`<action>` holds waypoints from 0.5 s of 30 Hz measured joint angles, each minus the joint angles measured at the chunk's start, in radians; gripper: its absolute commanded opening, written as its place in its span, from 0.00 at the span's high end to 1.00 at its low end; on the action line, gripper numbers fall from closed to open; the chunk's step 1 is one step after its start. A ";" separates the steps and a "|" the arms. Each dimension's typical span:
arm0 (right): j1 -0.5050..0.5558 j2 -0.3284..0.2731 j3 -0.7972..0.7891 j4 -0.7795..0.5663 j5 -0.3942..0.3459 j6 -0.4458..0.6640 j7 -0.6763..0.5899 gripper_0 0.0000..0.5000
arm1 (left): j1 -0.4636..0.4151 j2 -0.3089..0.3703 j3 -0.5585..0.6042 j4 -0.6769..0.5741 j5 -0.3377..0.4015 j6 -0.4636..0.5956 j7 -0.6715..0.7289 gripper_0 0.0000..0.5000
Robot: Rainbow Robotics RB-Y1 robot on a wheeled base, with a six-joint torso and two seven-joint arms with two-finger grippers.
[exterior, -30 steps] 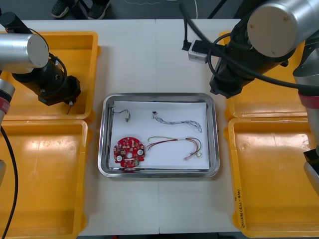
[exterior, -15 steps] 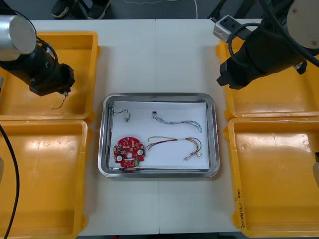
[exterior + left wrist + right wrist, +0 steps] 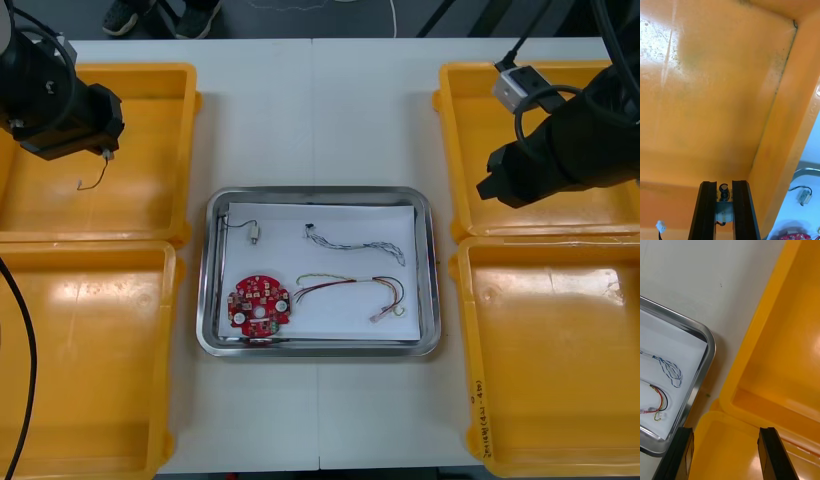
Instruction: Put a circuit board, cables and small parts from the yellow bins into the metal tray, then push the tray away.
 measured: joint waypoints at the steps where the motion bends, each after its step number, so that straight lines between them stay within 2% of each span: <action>1: 0.012 -0.006 -0.004 -0.007 -0.003 0.000 -0.016 0.00 | 0.000 0.000 0.000 -0.012 0.000 0.013 0.000 1.00; 6: 0.068 -0.033 -0.037 -0.037 -0.015 0.000 -0.033 0.00 | 0.000 0.000 0.000 -0.087 0.001 0.089 0.000 1.00; 11: 0.124 -0.058 -0.079 -0.065 -0.026 0.000 -0.033 0.00 | -0.002 0.000 -0.018 -0.142 0.008 0.095 0.002 1.00; 15: 0.181 -0.078 -0.117 -0.092 -0.038 0.000 -0.058 0.00 | -0.018 0.000 -0.081 -0.153 0.024 0.096 0.020 1.00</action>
